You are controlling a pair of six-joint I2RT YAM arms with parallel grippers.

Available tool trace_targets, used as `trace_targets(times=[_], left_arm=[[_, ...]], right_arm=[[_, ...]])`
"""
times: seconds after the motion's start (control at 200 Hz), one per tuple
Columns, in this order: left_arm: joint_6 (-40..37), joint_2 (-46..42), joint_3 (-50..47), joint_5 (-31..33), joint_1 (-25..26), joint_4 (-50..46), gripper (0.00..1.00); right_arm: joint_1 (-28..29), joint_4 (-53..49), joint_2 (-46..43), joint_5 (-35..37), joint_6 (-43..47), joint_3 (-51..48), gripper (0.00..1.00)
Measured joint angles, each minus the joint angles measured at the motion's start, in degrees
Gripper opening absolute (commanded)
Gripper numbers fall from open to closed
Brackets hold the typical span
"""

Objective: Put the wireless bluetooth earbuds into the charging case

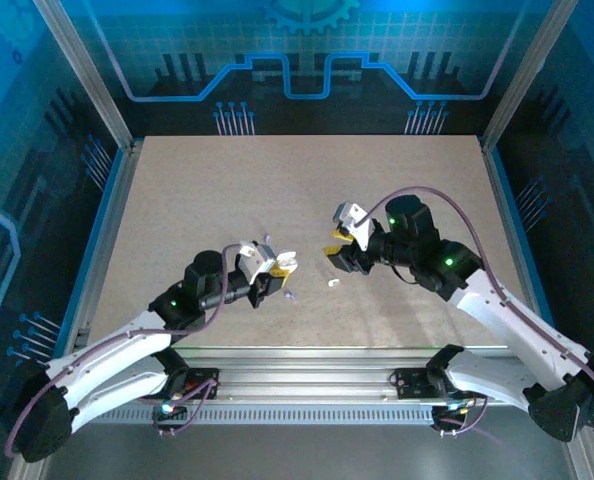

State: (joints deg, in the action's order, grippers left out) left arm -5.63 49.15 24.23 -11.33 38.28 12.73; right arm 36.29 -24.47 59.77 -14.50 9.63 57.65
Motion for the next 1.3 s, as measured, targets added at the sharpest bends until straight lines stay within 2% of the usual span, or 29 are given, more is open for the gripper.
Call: trace_targets(times=[0.415,0.695,0.825,0.96,1.091,1.301], left_arm=[[2.73,-5.77,-1.25,9.03,-0.04,-3.87,0.20],[2.73,-5.77,-1.25,10.32,-0.09,-6.19,0.20],[2.67,-5.79,-1.25,10.47,-0.09,-6.69,0.20],[2.54,-6.01,-1.22,10.71,-0.09,-7.02,0.20],[2.56,-6.16,-1.11,11.13,-0.09,-7.80,0.20],[3.82,-8.00,-0.92,11.78,-0.09,-10.86,0.20]], right_arm=[[0.00,-10.25,13.31,8.37,-19.74,2.58,0.42],[0.02,-16.46,25.49,12.63,-26.64,6.56,0.41],[0.13,-19.52,30.84,15.30,-26.69,9.40,0.42],[0.52,-21.16,35.85,17.25,-19.06,12.46,0.44],[0.48,-21.33,38.25,17.22,-6.34,13.53,0.45],[-2.38,-19.67,38.29,7.15,20.31,13.44,0.44]])
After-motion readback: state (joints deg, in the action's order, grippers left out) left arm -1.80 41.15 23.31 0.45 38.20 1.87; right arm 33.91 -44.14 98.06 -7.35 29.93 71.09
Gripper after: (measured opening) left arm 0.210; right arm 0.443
